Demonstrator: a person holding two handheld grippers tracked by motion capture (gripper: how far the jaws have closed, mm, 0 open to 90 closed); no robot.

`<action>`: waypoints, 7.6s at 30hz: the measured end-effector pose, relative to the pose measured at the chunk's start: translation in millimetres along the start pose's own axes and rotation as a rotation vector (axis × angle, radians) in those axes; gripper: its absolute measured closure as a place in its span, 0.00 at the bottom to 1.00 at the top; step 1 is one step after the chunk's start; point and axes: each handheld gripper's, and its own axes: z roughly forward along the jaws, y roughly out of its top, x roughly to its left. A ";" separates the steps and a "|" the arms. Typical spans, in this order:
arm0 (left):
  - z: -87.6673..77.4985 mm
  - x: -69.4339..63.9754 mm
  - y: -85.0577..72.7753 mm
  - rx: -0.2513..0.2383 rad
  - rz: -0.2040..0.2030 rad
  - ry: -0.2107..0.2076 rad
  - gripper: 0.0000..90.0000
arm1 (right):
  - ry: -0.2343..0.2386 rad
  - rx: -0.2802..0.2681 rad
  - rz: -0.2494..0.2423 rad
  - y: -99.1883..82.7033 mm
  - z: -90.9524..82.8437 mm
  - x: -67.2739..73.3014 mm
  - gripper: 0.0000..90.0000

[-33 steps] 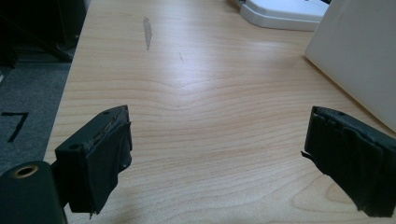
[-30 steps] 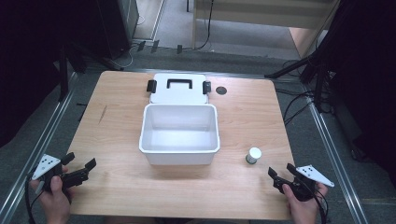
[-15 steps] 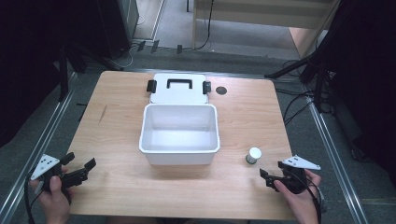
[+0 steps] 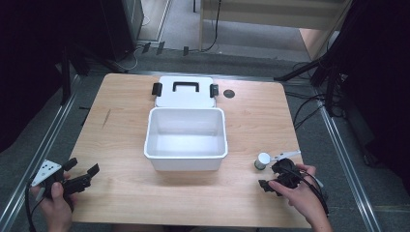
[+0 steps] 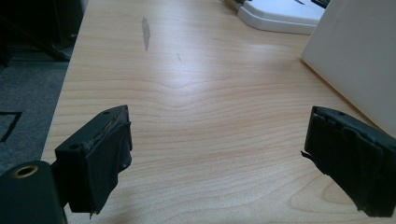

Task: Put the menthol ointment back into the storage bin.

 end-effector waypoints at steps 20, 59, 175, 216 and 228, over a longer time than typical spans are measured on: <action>0.8 0.0 0.4 0.010 0.002 0.000 0.09 | -0.055 0.245 -0.052 49.4 3.4 12.1 0.22; 2.3 0.9 1.1 0.027 -0.005 0.000 0.09 | 0.000 0.346 -0.003 97.9 16.8 -0.9 0.57; 3.3 1.7 1.4 0.028 -0.012 -0.013 0.09 | 0.125 0.299 -0.593 239.7 -11.5 142.6 0.57; 3.2 1.9 1.5 0.033 -0.012 -0.014 0.09 | 0.091 0.392 -0.704 219.8 46.5 156.7 0.57; 3.0 2.1 1.5 0.033 -0.012 -0.016 0.09 | 0.103 0.389 -0.679 220.8 43.4 153.5 0.55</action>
